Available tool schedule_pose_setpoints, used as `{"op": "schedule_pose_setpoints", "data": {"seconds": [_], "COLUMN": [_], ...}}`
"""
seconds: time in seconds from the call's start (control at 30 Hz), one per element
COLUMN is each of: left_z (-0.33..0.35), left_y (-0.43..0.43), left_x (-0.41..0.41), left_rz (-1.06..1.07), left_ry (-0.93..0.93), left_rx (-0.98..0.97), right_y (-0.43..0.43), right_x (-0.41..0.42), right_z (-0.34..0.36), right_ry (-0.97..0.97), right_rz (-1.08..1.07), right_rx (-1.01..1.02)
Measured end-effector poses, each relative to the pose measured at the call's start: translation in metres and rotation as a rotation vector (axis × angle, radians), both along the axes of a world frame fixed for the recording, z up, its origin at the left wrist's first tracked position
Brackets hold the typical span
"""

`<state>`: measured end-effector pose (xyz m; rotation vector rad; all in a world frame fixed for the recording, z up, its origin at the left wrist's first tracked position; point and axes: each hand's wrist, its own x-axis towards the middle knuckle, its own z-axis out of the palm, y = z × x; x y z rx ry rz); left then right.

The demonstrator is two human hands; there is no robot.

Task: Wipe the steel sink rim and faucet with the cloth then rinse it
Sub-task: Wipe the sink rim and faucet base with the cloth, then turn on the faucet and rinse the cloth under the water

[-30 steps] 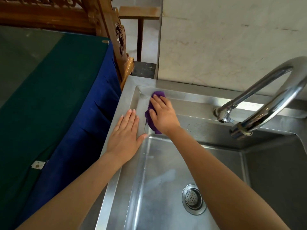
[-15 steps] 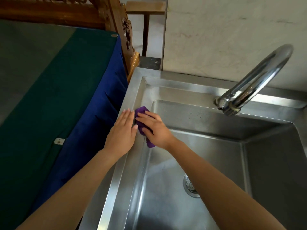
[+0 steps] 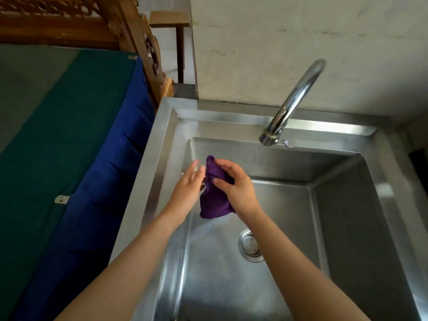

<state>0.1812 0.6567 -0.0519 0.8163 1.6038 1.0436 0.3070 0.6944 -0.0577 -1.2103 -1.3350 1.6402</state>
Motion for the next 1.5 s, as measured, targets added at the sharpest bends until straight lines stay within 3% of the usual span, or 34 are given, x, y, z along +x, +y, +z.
{"op": "schedule_pose_setpoints", "data": {"seconds": [0.2,0.37,0.53,0.6,0.77,1.07,1.5], "left_z": [0.001,0.004,0.002,0.001,-0.007,-0.026,-0.027], "left_y": [0.026,0.039,0.048,0.05,0.051,0.047,0.045], "left_x": [0.051,0.078,0.086,0.086,0.089,0.087,0.082], "left_rz": [-0.037,-0.006,0.14,0.166,0.173,0.192,0.22], "left_ry": [-0.253,-0.28,-0.367,-0.41,-0.445,-0.56,-0.58], "left_rx": [0.004,-0.033,-0.048,-0.037,-0.038,-0.016,0.038], "right_y": [0.014,0.023,0.054,0.078,0.123,0.142,0.151], "right_x": [0.039,0.074,0.121,0.131,0.117,0.11,0.107], "right_z": [0.018,0.03,0.031,0.028,0.022,0.021,0.017], "right_ry": [-0.092,-0.055,-0.573,-0.658,-0.599,-0.669,-0.75], "right_rz": [0.054,0.069,-0.274,-0.316,-0.149,0.028,-0.005], "right_rx": [-0.031,-0.09,0.012,-0.041,-0.121,-0.13,-0.053]}}
